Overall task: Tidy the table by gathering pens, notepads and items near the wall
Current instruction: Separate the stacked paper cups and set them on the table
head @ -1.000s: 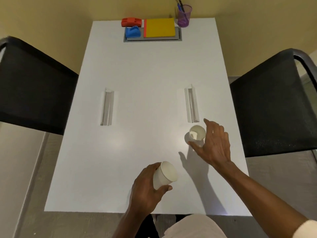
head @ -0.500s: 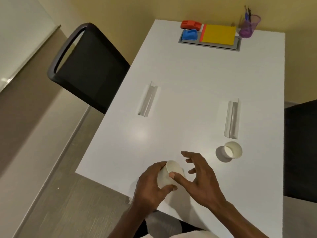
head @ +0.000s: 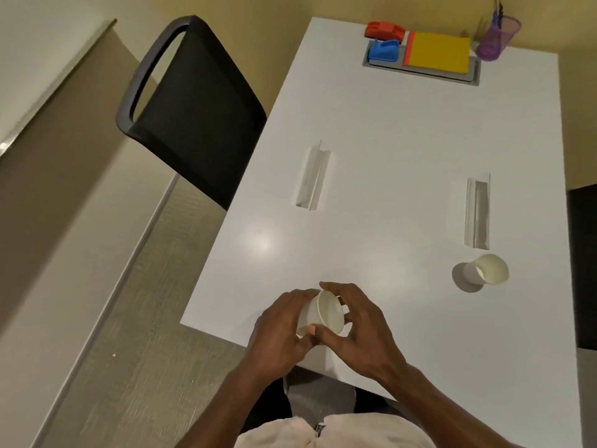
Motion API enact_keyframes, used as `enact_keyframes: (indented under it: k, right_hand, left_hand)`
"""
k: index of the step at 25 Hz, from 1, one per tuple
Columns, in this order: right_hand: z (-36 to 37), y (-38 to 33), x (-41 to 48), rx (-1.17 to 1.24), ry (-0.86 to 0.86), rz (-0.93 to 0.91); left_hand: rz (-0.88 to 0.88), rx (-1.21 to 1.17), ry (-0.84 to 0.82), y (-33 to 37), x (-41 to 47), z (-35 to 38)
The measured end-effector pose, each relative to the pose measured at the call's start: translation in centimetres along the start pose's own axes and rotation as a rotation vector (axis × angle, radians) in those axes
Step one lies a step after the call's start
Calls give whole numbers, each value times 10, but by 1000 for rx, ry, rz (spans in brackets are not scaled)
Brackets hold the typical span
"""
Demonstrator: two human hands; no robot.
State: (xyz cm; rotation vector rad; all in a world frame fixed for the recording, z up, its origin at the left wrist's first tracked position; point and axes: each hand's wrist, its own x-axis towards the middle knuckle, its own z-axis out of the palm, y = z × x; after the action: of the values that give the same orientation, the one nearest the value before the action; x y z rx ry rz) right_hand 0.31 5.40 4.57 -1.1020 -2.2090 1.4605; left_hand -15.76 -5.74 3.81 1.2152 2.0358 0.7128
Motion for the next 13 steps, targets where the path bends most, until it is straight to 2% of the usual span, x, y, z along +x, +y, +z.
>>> enact_keyframes:
  k: [6, 9, 13]
  right_hand:
    - [64, -56, 33, -113, 32, 7]
    - [88, -72, 53, -274, 107, 31]
    - [107, -78, 74, -383, 222, 102]
  left_hand:
    - [10, -69, -71, -67, 10, -60]
    - [-25, 138, -172, -109, 24, -78]
    - [-39, 439, -227, -162, 42, -86]
